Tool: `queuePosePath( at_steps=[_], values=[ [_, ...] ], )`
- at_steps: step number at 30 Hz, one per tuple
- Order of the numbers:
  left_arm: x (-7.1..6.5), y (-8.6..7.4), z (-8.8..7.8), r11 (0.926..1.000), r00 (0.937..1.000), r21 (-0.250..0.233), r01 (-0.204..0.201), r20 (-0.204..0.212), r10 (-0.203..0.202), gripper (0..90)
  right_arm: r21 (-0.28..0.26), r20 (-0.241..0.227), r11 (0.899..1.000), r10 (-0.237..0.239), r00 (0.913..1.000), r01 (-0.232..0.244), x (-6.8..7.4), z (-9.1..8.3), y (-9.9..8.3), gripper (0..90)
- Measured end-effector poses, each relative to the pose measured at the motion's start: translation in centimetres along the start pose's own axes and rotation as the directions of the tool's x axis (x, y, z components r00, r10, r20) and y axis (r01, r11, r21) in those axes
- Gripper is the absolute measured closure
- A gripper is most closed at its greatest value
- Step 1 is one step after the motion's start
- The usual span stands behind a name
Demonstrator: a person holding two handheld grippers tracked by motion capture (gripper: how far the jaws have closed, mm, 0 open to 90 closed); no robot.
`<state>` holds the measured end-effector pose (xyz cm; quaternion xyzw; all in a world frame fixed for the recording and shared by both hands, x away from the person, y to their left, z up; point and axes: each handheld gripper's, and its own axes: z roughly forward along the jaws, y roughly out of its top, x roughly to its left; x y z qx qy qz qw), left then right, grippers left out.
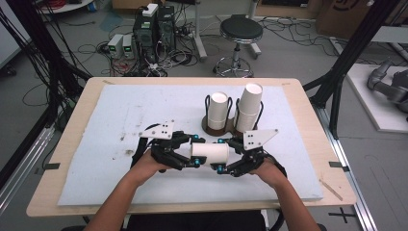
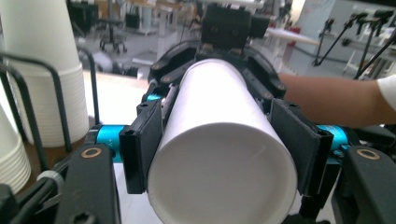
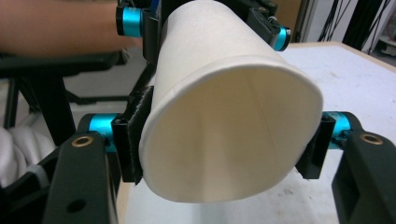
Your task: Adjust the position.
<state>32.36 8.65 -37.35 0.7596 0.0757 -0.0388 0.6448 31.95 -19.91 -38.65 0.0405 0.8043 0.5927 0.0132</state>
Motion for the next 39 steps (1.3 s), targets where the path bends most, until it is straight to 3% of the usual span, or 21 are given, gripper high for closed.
queuePosePath(
  at_steps=[2, 5, 10, 15, 19, 24, 29, 33, 36, 39],
  values=[
    [-0.1, 0.1, 0.0, 0.9985, 0.9989, 0.048, -0.025, -0.038, 0.026, 32.8, 0.018, 0.01, 1.0, -0.001, 0.9999, 0.001, -0.1, 0.0, -0.1, 35.2],
    [-0.3, 0.4, -0.3, 0.996, 0.9965, 0.078, -0.042, -0.069, 0.048, 29.7, 0.046, 0.022, 0.999, 0.0, 0.9998, -0.001, -0.2, -0.1, -0.1, 37.1],
    [-0.3, 0.7, -0.5, 0.9894, 0.9949, 0.132, -0.061, -0.071, 0.071, 29.3, 0.075, 0.025, 0.997, 0.005, 0.9997, -0.007, -0.3, -0.1, -0.2, 38.1],
    [-0.2, 0.5, -0.3, 0.9817, 0.9947, 0.172, -0.081, -0.048, 0.091, 32.7, 0.11, 0.015, 0.994, -0.013, 0.9998, 0.011, 0.0, 0.5, 0.0, 38.0],
    [-0.2, 0.4, 0.0, 0.9788, 0.9955, 0.184, -0.089, -0.016, 0.093, 40.6, 0.109, 0.0, 0.994, -0.002, 1.0, 0.002, 0.0, 0.5, 0.0, 37.9],
    [-0.2, 0.2, 0.3, 0.9759, 0.9959, 0.199, -0.088, -0.003, 0.091, 42.2, 0.089, -0.023, 0.996, 0.009, 0.9997, -0.007, -0.1, 0.2, 0.1, 39.7],
    [-0.2, -0.2, 0.3, 0.9828, 0.9972, 0.169, -0.073, -0.002, 0.075, 44.1, 0.068, -0.035, 0.998, 0.017, 0.9993, -0.015, -0.3, -0.1, 0.1, 41.4],
    [-0.2, -0.3, 0.4, 0.9836, 0.9973, 0.166, -0.071, -0.006, 0.073, 44.1, 0.069, -0.039, 0.997, 0.02, 0.999, -0.017, -0.3, -0.1, 0.1, 42.0],
    [-0.2, -0.2, 0.3, 0.9852, 0.9979, 0.161, -0.059, -0.015, 0.062, 42.3, 0.062, -0.038, 0.998, 0.022, 0.999, -0.02, -0.3, -0.2, 0.1, 42.0],
    [-0.3, -0.2, 0.6, 0.983, 0.998, 0.18, -0.038, -0.043, 0.046, 28.6, 0.061, -0.034, 0.998, 0.03, 0.999, -0.027, -0.4, -0.2, 0.1, 42.0]
  ],
)
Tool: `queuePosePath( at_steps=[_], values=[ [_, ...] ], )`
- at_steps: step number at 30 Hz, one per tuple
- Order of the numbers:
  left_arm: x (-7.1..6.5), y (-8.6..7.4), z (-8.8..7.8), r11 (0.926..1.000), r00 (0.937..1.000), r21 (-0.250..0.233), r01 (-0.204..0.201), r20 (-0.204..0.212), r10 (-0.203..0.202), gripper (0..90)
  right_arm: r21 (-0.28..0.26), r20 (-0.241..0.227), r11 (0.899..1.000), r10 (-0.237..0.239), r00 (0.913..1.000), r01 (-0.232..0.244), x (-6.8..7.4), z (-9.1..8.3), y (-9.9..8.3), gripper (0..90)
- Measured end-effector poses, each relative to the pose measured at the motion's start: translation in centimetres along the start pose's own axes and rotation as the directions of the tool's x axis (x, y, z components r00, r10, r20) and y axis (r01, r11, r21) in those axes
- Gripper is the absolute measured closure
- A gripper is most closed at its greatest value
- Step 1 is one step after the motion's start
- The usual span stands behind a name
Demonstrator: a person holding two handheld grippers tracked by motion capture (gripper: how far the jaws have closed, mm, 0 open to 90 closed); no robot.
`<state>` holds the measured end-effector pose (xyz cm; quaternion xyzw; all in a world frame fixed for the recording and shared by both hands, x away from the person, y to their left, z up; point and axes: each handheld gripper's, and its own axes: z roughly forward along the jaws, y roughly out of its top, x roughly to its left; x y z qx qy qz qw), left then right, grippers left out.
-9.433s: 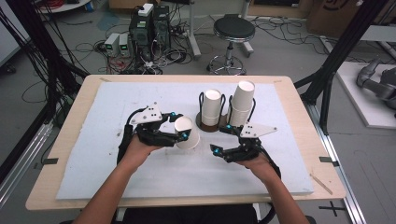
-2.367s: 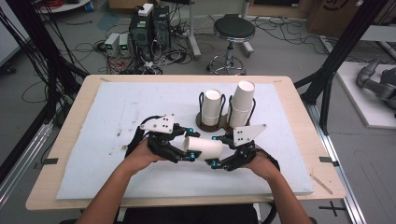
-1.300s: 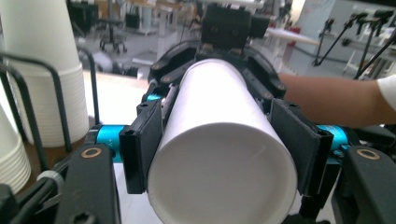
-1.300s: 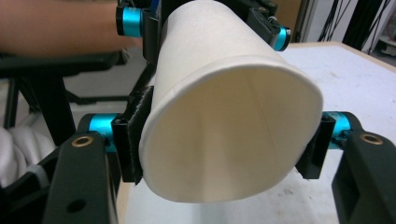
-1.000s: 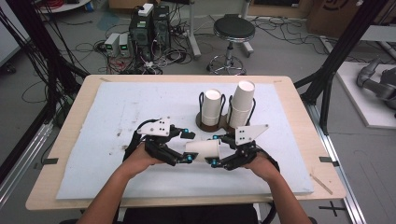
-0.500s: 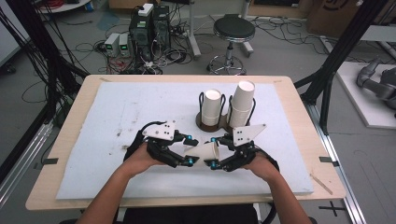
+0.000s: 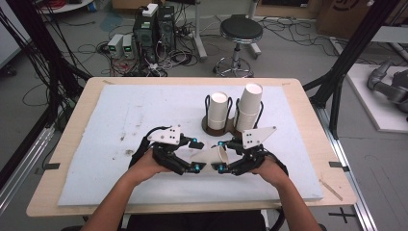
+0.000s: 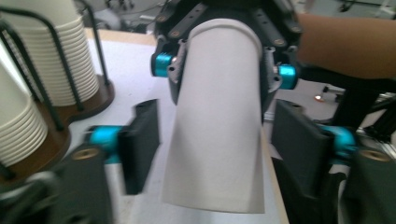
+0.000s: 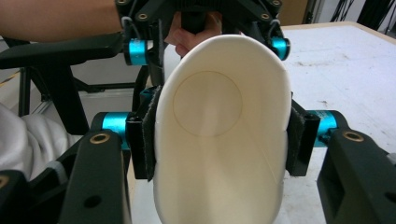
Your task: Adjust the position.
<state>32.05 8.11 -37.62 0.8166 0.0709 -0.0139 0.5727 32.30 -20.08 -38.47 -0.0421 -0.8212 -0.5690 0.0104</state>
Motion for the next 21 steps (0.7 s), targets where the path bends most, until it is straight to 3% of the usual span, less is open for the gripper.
queuePosePath(
  at_steps=[8, 11, 13, 15, 18, 21],
  values=[
    [-0.2, -0.3, 1.3, 0.9963, 0.9997, 0.083, -0.022, 0.014, 0.021, 27.7, 0.005, 0.002, 1.0, 0.001, 1.0, -0.001, 0.0, 0.0, 0.0, 42.2],
    [-0.1, -0.4, 1.7, 0.9955, 0.9993, 0.091, -0.029, 0.027, 0.027, 30.3, 0.003, -0.002, 1.0, 0.003, 1.0, -0.003, 0.0, 0.0, 0.0, 42.2],
    [-0.1, -0.4, 1.7, 0.9942, 0.9985, 0.097, -0.047, 0.033, 0.044, 36.7, -0.004, -0.013, 1.0, 0.012, 0.9998, -0.013, 0.0, 0.0, 0.1, 42.2],
    [0.0, -0.4, 1.6, 0.9944, 0.9979, 0.091, -0.053, 0.04, 0.05, 37.3, -0.008, -0.015, 1.0, 0.012, 0.9998, -0.012, 0.0, -0.1, 0.1, 41.9],
    [0.0, -0.4, 1.5, 0.9972, 0.9985, 0.063, -0.039, 0.042, 0.036, 36.4, -0.028, -0.003, 0.998, 0.05, 0.9987, -0.05, -0.1, 0.0, 0.1, 31.8],
    [0.1, -0.5, 1.2, 0.9998, 0.9991, 0.01, -0.015, 0.04, 0.015, 36.2, -0.087, 0.022, 0.992, 0.089, 0.9957, -0.087, 0.0, -0.2, 0.0, 21.1]
  ],
)
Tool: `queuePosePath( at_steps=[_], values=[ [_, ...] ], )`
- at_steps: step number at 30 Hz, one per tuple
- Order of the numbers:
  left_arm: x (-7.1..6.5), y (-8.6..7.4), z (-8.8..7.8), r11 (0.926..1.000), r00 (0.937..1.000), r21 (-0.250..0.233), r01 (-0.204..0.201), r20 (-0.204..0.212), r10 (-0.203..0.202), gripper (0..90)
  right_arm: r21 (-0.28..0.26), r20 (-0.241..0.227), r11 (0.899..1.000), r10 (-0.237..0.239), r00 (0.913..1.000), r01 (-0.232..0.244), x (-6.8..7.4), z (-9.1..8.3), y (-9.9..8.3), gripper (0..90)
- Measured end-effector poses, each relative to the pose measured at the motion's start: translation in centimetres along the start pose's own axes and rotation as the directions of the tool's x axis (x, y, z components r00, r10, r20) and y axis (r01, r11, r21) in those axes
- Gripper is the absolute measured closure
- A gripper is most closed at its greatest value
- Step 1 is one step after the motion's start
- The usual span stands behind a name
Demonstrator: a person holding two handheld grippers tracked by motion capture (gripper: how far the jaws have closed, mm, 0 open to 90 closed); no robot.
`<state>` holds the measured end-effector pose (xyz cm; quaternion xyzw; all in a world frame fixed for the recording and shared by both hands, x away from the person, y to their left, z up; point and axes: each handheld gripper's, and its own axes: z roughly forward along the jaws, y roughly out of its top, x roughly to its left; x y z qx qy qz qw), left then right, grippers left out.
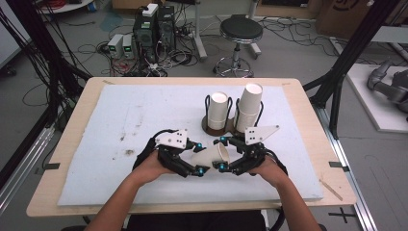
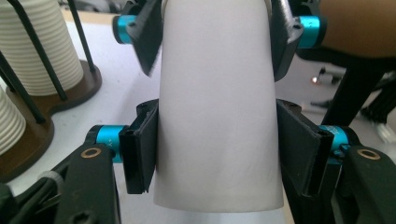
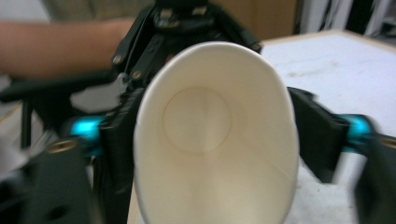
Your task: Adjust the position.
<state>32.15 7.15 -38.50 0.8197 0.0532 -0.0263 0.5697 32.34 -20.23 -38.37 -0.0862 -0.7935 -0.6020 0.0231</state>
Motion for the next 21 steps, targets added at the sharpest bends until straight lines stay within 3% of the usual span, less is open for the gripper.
queuePosePath(
  at_steps=[5, 8, 11, 13, 16, 21],
  values=[
    [0.26, -0.18, -0.58, 0.997, 0.9998, -0.075, 0.019, -0.004, -0.02, 36.2, -0.056, 0.021, 0.998, 0.035, 0.9992, -0.034, -0.12, -0.35, 0.03, 20.7],
    [0.4, -0.24, -0.89, 0.9916, 0.9993, -0.124, 0.036, -0.004, -0.036, 36.2, -0.065, 0.027, 0.997, 0.035, 0.999, -0.033, -0.19, -0.41, -0.03, 21.7],
    [0.55, -0.35, -1.01, 0.9889, 0.999, -0.142, 0.044, -0.008, -0.045, 36.5, -0.069, 0.019, 0.997, 0.029, 0.9994, -0.027, -0.29, -0.5, -0.02, 30.3],
    [0.5, -0.42, -0.93, 0.9899, 0.9989, -0.135, 0.044, -0.01, -0.046, 36.5, -0.068, 0.027, 0.998, 0.011, 0.9996, -0.009, -0.21, -0.51, 0.06, 31.6],
    [0.4, -0.56, -0.68, 0.9955, 0.9986, -0.087, 0.037, -0.035, -0.04, 35.8, -0.037, 0.03, 0.999, -0.011, 0.9995, 0.012, -0.23, -0.43, 0.02, 34.3],
    [0.03, -0.48, -0.04, 0.9994, 0.9949, -0.025, 0.024, -0.097, -0.026, 24.7, 0.017, 0.057, 1.0, -0.016, 0.9983, 0.015, -0.19, -0.02, -0.11, 35.6]
  ],
)
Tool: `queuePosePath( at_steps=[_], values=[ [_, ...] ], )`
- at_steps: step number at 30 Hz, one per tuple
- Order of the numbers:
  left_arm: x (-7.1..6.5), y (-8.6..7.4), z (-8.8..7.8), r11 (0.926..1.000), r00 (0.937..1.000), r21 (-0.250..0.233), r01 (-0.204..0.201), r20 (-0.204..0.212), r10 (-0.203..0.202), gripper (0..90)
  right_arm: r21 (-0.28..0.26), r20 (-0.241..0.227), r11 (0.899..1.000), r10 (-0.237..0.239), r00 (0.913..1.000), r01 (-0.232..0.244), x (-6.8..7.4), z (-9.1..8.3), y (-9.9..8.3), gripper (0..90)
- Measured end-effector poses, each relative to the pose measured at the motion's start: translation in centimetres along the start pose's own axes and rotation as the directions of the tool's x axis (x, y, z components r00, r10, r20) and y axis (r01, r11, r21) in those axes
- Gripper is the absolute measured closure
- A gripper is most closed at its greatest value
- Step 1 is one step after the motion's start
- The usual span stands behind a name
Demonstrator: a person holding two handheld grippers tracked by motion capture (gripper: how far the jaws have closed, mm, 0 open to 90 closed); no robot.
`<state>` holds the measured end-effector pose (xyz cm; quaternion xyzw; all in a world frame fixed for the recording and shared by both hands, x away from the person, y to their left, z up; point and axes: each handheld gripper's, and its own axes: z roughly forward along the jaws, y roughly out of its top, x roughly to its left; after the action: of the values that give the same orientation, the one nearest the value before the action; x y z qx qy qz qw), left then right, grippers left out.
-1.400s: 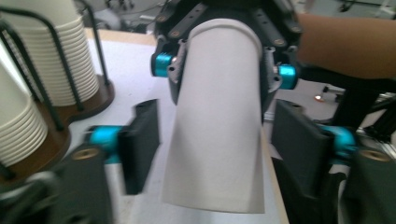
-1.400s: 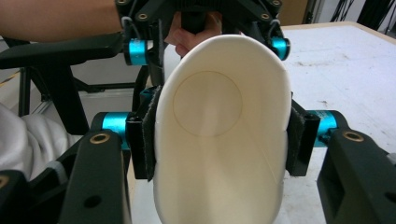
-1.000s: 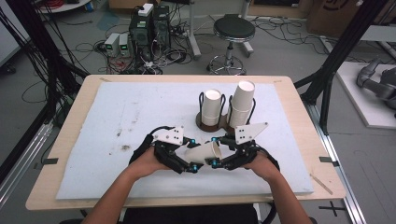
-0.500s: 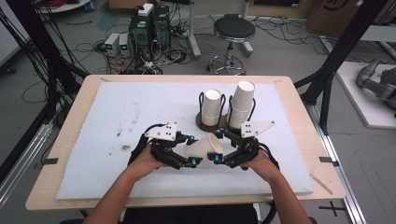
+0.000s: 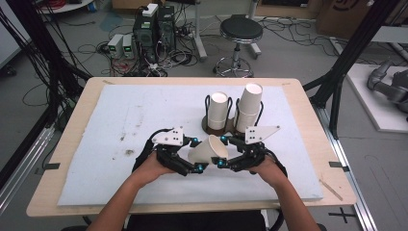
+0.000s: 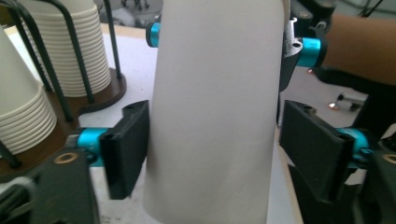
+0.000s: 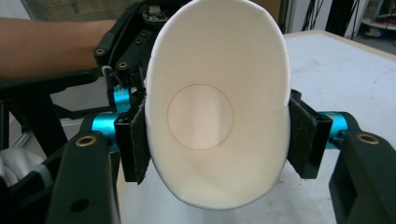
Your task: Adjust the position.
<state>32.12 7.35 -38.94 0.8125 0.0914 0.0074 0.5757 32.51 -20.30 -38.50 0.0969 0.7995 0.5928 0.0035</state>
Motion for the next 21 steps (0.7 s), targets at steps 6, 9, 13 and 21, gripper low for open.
queuePosePath(
  at_steps=[6, 9, 13, 21],
  values=[
    [-0.05, -0.03, 0.29, 0.9994, 0.9996, 0.024, -0.026, -0.006, 0.026, 29.4, 0.015, -0.009, 1.0, -0.008, 0.9999, 0.009, 0.14, 0.14, 0.06, 36.1],
    [-0.05, -0.05, 0.33, 0.9989, 0.9993, 0.029, -0.036, -0.004, 0.036, 30.6, 0.018, -0.007, 1.0, -0.007, 1.0, 0.007, 0.1, 0.19, 0.04, 36.2],
    [-0.03, -0.11, 0.4, 0.9986, 0.9992, 0.034, -0.041, 0.004, 0.041, 33.3, 0.02, -0.006, 1.0, 0.002, 1.0, -0.002, 0.04, 0.23, 0.03, 36.5],
    [-0.01, -0.05, 0.21, 0.9993, 0.9993, -0.002, -0.037, 0.007, 0.037, 35.6, -0.024, -0.013, 0.998, 0.049, 0.9987, -0.05, -0.01, 0.26, 0.11, 27.5]
  ],
)
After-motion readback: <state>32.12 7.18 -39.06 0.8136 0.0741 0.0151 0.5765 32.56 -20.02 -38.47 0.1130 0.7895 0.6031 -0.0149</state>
